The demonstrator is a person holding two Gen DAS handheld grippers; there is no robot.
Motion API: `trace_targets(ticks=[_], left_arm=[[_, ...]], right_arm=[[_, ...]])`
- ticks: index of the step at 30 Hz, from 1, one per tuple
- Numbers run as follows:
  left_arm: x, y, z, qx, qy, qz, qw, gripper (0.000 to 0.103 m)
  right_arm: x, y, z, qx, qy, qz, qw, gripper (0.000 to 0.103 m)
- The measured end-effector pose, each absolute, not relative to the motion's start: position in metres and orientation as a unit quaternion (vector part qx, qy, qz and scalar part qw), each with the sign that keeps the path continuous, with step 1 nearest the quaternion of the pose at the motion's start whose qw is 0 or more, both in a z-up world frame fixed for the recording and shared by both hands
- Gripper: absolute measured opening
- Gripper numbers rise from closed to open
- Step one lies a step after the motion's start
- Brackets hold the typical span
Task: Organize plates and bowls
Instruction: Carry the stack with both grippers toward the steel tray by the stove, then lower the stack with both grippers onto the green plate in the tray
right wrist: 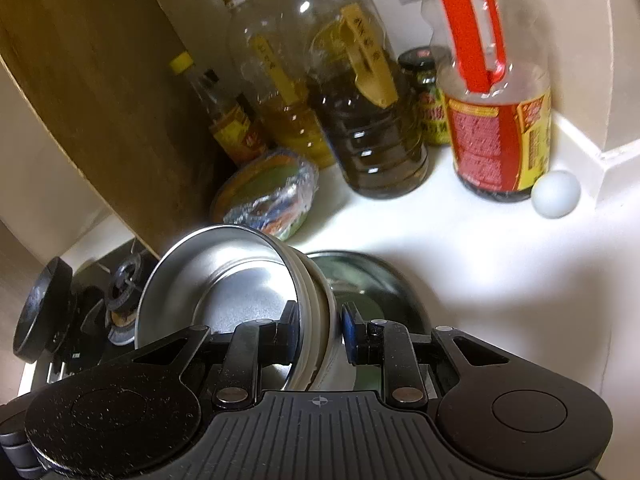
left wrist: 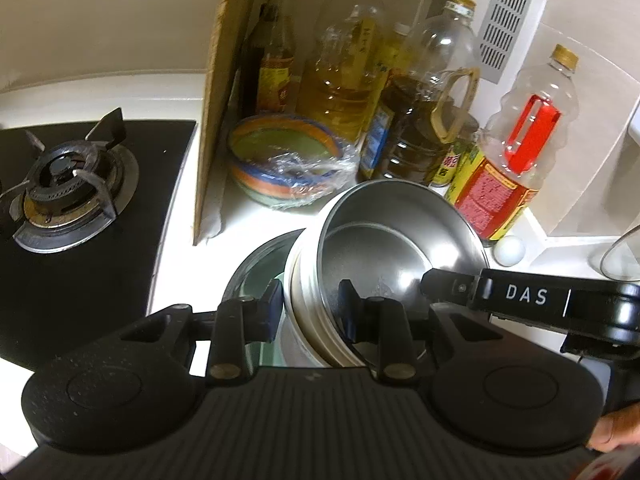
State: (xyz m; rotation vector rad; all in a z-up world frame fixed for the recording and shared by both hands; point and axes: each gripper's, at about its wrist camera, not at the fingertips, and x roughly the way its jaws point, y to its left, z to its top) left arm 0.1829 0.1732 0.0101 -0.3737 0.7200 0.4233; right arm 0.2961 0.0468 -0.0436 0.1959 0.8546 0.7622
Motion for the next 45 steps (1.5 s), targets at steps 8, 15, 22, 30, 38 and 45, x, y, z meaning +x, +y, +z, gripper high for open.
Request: trace_targets(ticks=[8, 15, 22, 30, 38, 45], left_arm=[[0.183, 0.181, 0.000, -0.187, 0.360, 0.205, 0.891, 0.026], [0.185, 0.182, -0.007, -0.189, 0.368, 0.202, 0.888, 0.026], [0.187, 0.182, -0.012, -0.190, 0.374, 0.202, 0.885, 0.026], [0.189, 0.184, -0.016, -0.191, 0.380, 0.200, 0.883, 0.026], [0.191, 0.184, -0.019, -0.190, 0.382, 0.199, 0.882, 0.026], [0.190, 0.186, -0.022, -0.197, 0.385, 0.201, 0.879, 0.025]], right_arm=[[0.295, 0.053, -0.057, 0.085, 0.424, 0.354, 0.829, 0.023], [0.295, 0.053, -0.065, 0.086, 0.434, 0.345, 0.827, 0.023], [0.298, 0.054, -0.071, 0.088, 0.443, 0.341, 0.825, 0.023], [0.300, 0.057, -0.075, 0.089, 0.449, 0.336, 0.823, 0.023], [0.303, 0.056, -0.078, 0.093, 0.451, 0.334, 0.823, 0.023], [0.302, 0.057, -0.077, 0.089, 0.447, 0.336, 0.824, 0.023]])
